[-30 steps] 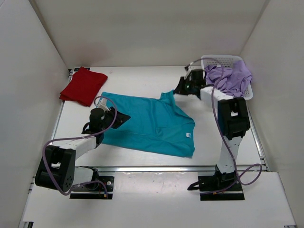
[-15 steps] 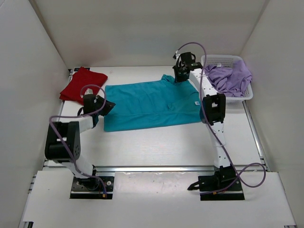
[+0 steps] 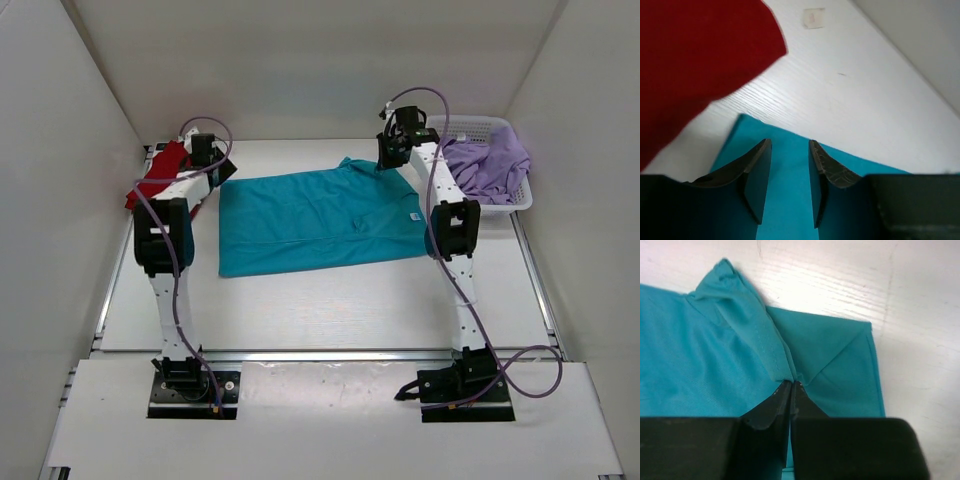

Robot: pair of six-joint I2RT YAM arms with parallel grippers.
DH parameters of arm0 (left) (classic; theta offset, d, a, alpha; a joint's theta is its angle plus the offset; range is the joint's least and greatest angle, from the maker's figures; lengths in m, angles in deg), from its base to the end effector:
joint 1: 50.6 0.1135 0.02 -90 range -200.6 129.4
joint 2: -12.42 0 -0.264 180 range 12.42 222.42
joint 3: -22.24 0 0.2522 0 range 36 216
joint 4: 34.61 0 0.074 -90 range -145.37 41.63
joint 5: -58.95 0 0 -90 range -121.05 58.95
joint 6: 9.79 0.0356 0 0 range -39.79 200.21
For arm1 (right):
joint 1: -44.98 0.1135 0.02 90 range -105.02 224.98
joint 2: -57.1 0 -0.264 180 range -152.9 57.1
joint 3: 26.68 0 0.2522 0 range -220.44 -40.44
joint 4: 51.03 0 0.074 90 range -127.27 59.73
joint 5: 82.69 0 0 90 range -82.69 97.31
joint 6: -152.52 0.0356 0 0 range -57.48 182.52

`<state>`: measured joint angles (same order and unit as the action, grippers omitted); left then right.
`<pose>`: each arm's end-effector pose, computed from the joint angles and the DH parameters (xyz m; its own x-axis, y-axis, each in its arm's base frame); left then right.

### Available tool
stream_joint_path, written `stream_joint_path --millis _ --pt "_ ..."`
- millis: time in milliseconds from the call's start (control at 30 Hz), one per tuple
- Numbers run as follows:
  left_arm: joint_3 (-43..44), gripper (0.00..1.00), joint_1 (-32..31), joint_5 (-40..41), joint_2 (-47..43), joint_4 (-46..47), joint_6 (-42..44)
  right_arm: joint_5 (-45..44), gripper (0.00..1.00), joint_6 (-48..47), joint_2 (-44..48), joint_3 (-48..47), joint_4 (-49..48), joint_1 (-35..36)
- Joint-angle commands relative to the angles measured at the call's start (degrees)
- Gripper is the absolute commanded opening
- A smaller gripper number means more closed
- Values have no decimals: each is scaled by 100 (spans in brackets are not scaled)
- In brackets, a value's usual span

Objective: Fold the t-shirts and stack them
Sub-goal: Grap the side of the flattened tshirt furthest away from the robot with both arms

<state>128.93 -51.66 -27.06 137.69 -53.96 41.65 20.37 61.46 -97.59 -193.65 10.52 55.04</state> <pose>0.4978 -0.0067 0.1814 -0.4579 -0.6135 -0.6434 -0.4116 0.7878 -0.4582 0.5657 0.1085 0.1976 -0.7402 -0.1496 -0.6556 -0.3291 0.9308 0.1591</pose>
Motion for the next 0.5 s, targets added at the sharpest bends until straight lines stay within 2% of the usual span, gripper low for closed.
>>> stream_joint_path --millis 0,67,133,300,333,467 --pt "1258 46 62 418 671 -1444 516 468 0 290 -26 -323 -148 -145" --pt "1868 44 79 638 980 -2024 639 557 0 361 -148 -499 -95 -198" --pt "2150 43 80 638 1078 -2130 657 680 0 422 -185 -623 -112 -250" --pt "2177 46 106 665 1025 -2262 648 952 1 519 -298 -675 -165 -303" --pt "2177 46 289 595 982 -2272 640 996 0 519 -359 -702 -165 -303" --pt "1896 49 352 471 832 -2157 596 997 0 528 -395 -825 -156 -312"
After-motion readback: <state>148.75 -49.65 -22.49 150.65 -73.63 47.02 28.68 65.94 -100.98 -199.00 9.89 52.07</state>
